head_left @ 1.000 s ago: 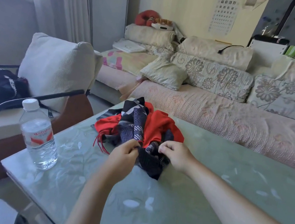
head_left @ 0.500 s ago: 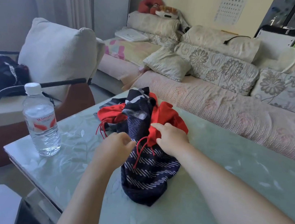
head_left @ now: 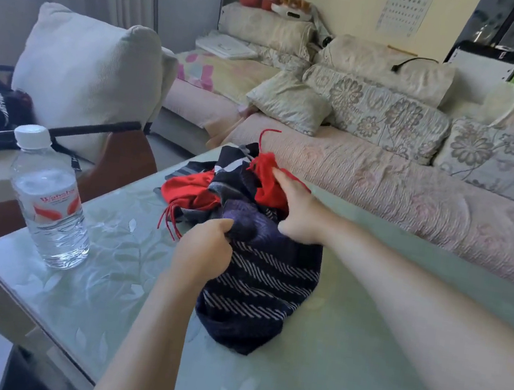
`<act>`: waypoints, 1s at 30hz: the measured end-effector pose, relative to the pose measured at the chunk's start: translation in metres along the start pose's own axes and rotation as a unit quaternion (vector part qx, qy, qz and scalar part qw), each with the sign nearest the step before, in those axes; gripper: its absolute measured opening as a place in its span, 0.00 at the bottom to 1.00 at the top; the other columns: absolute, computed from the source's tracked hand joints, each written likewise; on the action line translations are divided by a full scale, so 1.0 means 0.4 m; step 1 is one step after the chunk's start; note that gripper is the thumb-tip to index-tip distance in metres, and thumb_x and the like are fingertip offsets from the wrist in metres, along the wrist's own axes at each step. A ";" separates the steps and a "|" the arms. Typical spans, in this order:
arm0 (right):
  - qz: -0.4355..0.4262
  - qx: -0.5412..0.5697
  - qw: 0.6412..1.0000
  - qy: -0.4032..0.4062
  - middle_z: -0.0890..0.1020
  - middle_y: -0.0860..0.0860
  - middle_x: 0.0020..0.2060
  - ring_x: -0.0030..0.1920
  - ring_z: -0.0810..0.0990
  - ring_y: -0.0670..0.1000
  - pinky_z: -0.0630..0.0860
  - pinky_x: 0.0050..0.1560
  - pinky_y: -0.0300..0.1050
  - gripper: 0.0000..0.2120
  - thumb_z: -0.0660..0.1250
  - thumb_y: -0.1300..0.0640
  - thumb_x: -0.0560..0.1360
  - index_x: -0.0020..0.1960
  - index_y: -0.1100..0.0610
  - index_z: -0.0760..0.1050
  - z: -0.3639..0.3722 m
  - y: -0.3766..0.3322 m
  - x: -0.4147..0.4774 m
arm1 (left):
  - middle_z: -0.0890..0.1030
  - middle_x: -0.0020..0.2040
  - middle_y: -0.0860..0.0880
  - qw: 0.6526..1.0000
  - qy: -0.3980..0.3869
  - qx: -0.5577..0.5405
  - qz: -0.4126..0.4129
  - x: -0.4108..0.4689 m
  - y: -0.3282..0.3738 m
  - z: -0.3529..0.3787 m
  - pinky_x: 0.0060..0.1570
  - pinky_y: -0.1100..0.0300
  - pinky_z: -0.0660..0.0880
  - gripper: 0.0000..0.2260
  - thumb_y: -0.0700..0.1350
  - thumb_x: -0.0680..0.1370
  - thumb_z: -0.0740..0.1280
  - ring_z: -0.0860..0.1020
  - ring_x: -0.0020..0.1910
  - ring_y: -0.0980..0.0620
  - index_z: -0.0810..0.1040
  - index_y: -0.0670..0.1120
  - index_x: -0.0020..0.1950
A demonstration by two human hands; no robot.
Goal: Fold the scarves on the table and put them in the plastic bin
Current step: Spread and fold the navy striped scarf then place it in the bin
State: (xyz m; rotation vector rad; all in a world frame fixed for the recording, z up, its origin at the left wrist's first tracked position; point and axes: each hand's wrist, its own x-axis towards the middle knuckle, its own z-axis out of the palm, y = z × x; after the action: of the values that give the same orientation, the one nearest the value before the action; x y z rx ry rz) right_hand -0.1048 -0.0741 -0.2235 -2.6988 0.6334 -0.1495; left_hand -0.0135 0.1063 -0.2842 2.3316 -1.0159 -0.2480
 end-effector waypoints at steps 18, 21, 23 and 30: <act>0.059 -0.240 0.967 -0.059 0.81 0.49 0.38 0.43 0.80 0.52 0.73 0.40 0.44 0.04 0.64 0.54 0.71 0.38 0.51 0.71 -0.104 0.225 -0.658 | 0.75 0.64 0.52 0.965 -0.173 -0.072 0.181 -0.219 0.269 0.115 0.54 0.51 0.77 0.27 0.35 0.73 0.60 0.77 0.56 0.50 0.70 0.58 0.68; 0.090 -0.367 0.918 -0.115 0.78 0.47 0.55 0.59 0.77 0.55 0.73 0.59 0.47 0.17 0.62 0.61 0.74 0.57 0.44 0.77 -0.131 0.282 -0.755 | 0.70 0.69 0.49 0.965 -0.140 0.016 0.220 -0.233 0.307 0.193 0.60 0.50 0.73 0.28 0.39 0.74 0.63 0.71 0.66 0.46 0.67 0.58 0.73; 0.126 -0.382 0.896 -0.188 0.73 0.48 0.68 0.71 0.68 0.54 0.61 0.74 0.52 0.29 0.62 0.64 0.75 0.71 0.42 0.70 -0.133 0.312 -0.806 | 0.68 0.71 0.49 0.957 -0.150 0.069 0.237 -0.240 0.334 0.239 0.62 0.48 0.71 0.28 0.42 0.76 0.63 0.67 0.68 0.44 0.64 0.57 0.75; 0.131 -0.199 0.971 0.024 0.71 0.45 0.71 0.72 0.68 0.51 0.61 0.69 0.47 0.26 0.61 0.62 0.72 0.66 0.42 0.76 -0.059 0.356 -0.817 | 0.68 0.71 0.48 0.941 -0.132 0.208 0.233 -0.236 0.379 0.379 0.63 0.46 0.69 0.24 0.51 0.81 0.62 0.66 0.69 0.42 0.62 0.54 0.77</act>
State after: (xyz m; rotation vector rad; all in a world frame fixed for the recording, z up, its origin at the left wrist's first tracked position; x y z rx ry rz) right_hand -0.4594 -0.0538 -0.2610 -2.9555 1.1340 -0.0197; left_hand -0.2294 0.0261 -0.3261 2.3621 -1.8729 -0.1688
